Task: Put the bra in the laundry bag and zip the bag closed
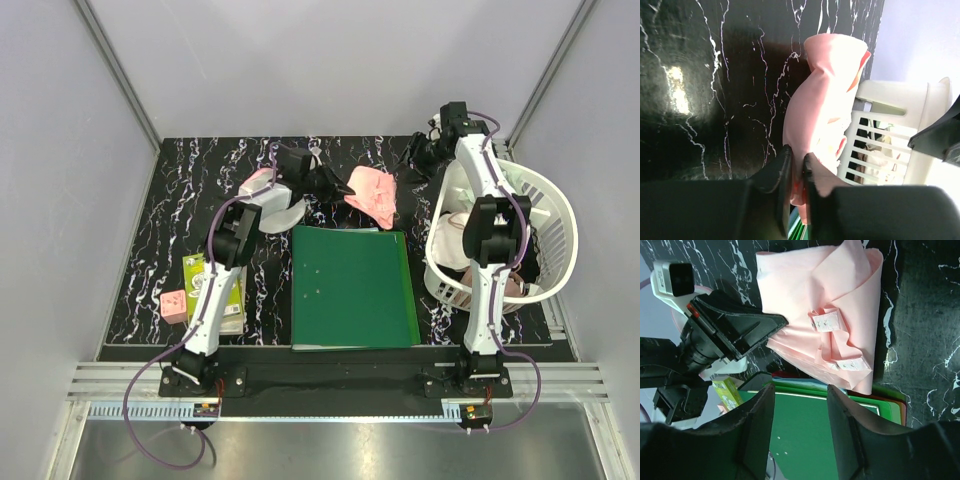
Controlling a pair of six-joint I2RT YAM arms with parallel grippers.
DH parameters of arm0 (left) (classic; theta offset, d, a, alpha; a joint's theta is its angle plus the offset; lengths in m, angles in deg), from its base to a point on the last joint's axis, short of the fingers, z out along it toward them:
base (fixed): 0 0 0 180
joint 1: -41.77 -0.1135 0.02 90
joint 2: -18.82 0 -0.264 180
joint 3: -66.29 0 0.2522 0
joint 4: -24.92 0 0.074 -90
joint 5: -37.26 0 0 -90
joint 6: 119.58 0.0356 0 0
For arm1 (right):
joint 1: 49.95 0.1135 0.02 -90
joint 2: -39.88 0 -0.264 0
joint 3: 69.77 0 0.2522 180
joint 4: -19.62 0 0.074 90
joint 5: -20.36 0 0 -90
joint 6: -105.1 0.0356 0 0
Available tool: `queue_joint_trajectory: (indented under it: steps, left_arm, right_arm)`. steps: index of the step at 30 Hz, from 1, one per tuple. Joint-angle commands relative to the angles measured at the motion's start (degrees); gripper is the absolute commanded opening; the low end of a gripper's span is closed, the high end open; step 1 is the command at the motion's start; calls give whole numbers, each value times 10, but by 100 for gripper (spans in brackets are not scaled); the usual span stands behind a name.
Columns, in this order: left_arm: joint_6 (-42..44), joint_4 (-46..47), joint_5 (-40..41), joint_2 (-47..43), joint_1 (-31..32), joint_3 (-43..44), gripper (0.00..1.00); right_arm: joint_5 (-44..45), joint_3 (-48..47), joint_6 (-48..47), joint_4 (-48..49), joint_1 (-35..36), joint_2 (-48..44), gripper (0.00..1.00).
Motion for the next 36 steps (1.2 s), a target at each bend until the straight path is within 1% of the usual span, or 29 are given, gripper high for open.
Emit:
queue_joint_trajectory:
  steps: [1,2,4,5,7,8,14,15,18,22,26,27,31,32,33,36]
  left_arm:
    - [-22,10,-40,13,-6,34,10]
    - [-25,11,-43,13,-7,34,5]
    - [-33,14,-52,9,-13,29,0]
    - [-35,22,-54,1,-17,20,0]
    - [-43,30,-60,-8,-22,10,0]
    - [-49,41,-63,-19,-24,3,0]
    - [-70,58,-93,-59,-41,-25,0]
    - [-73,59,-99,-74,-42,-30,0]
    - [-88,80,-107,-102,-44,-56,0]
    - [-107,108,-113,-140,-44,-85,0]
    - [-125,124,-118,-177,-43,-116,0]
    - [-128,125,-119,-184,-43,-123,0]
    - [-151,157,-124,-222,-43,-166,0]
    - [-158,166,-125,-238,-41,-176,0]
    - [-170,175,-125,-247,-40,-196,0]
    - [-188,197,-127,-279,-35,-227,0]
  right_arm:
    - [9,-6,-23,-21,6,-25,54]
    - [6,-5,-25,-25,6,-26,55]
    - [2,-6,-31,-31,5,-27,57]
    - [-2,-4,-33,-32,6,-29,65]
    - [-8,2,-41,-33,7,-36,70]
    - [-12,4,-43,-34,5,-39,75]
    - [-46,17,-76,-50,6,-64,85]
    - [-50,29,-83,-49,6,-69,92]
    - [-69,61,-96,-42,6,-98,97]
    - [-93,111,-90,-18,5,-133,100]
    - [-113,213,-58,47,6,-187,100]
    - [-115,230,-51,78,6,-211,100]
    - [-137,300,-3,151,6,-259,100]
    - [-141,329,23,167,6,-269,100]
    - [-146,346,38,210,6,-290,100]
    - [-161,410,92,297,6,-328,100]
